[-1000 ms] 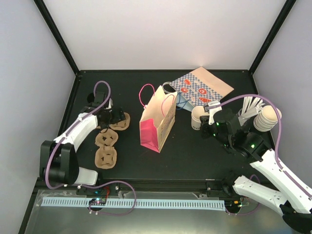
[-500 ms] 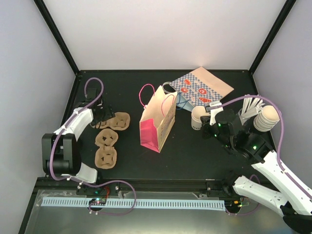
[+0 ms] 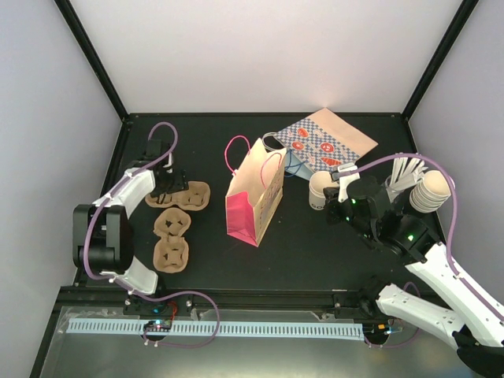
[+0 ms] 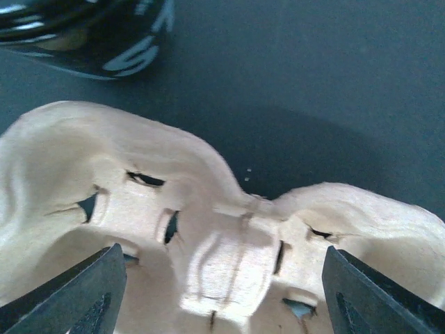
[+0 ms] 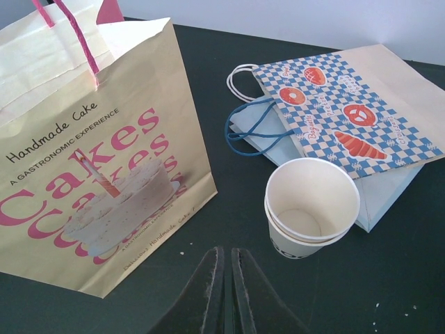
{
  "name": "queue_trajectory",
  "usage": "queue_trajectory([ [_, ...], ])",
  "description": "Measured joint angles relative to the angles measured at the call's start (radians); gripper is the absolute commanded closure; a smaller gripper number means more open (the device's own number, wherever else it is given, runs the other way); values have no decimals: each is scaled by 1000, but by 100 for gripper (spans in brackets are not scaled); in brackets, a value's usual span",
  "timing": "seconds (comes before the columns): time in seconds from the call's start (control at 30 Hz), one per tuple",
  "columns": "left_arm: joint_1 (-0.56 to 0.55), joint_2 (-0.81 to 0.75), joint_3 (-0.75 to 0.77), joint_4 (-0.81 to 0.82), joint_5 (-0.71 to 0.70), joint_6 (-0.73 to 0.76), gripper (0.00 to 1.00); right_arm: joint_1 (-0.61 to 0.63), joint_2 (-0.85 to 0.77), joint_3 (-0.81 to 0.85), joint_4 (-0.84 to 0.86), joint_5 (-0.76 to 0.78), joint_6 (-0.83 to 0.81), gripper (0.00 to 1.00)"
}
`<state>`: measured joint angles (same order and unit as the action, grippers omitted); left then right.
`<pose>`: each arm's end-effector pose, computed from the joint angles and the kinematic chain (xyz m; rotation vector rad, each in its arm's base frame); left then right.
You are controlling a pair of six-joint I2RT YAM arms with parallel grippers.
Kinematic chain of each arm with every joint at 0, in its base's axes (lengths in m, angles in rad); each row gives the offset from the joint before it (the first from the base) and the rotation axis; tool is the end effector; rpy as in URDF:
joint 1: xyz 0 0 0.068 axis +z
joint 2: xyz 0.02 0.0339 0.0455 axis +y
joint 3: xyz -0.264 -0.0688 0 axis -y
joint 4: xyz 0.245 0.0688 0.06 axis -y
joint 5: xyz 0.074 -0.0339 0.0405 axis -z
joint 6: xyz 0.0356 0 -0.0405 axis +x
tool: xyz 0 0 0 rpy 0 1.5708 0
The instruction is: Pack the takeout coffee
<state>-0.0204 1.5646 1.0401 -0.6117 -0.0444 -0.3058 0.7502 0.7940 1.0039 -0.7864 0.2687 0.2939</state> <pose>0.3066 -0.0047 0.2074 -0.3979 2.6761 -0.0377 0.1183 0.0973 0.3525 -0.3305 2.1161 0.3277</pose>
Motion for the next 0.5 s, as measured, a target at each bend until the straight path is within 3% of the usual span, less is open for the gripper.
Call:
queue_trajectory([
  [0.5,-65,92,18,-23,1,26,23,0,3,0,0,0,0,92],
])
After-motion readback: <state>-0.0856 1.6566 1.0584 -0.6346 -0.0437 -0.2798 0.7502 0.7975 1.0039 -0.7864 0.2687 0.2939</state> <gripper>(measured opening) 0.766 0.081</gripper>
